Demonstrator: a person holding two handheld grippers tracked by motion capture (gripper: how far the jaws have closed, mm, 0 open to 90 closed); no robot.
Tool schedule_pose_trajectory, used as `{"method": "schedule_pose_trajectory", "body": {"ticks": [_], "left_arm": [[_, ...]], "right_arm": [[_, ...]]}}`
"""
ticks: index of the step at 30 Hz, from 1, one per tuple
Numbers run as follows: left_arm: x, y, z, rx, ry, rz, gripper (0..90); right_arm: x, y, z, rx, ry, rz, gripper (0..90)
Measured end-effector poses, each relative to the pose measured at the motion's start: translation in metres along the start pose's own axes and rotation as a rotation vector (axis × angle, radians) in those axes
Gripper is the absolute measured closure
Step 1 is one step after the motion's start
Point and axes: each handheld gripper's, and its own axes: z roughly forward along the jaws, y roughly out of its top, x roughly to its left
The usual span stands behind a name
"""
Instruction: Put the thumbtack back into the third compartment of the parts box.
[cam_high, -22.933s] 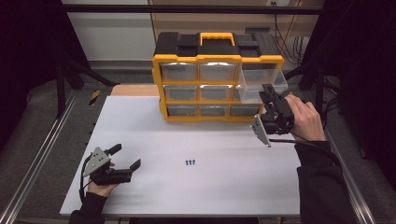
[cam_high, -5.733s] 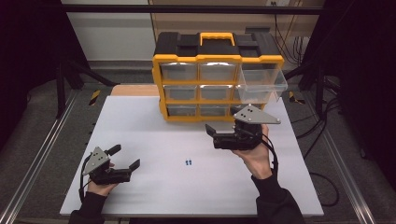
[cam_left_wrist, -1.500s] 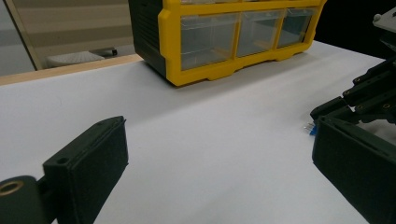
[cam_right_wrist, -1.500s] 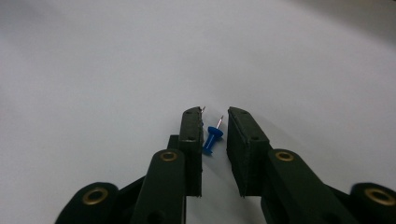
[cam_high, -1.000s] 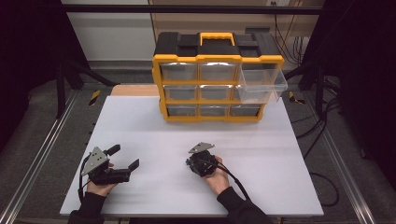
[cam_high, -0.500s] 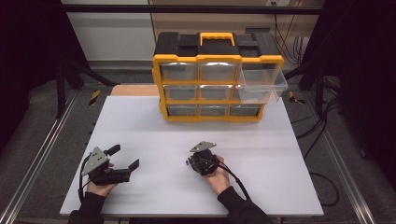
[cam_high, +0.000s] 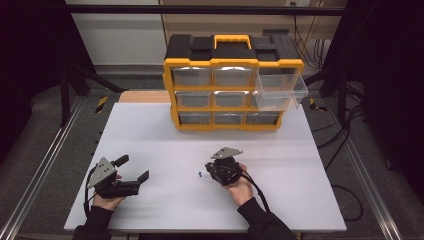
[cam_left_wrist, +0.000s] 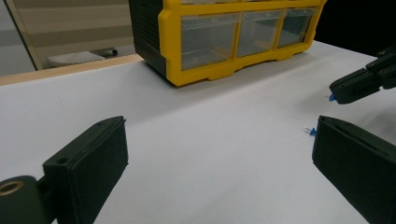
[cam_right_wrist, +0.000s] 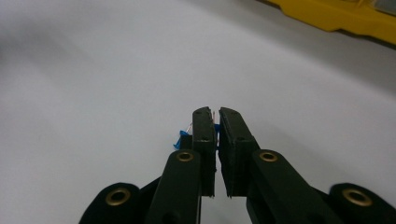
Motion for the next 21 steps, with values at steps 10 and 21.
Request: {"method": "schedule_pose_trajectory", "body": {"ticks": [10,21], "left_arm": [[0.0,0.0,0.0,-0.001,0.001,-0.001,3.1],[0.0,0.0,0.0,0.001,0.002,0.001,3.1]], "right_arm": [[-0.009,0.011,-0.026,-0.075,0.021,-0.008,85.7],[-0.019,0.022,-0.053,-0.131,0.027,-0.003,85.7]]}}
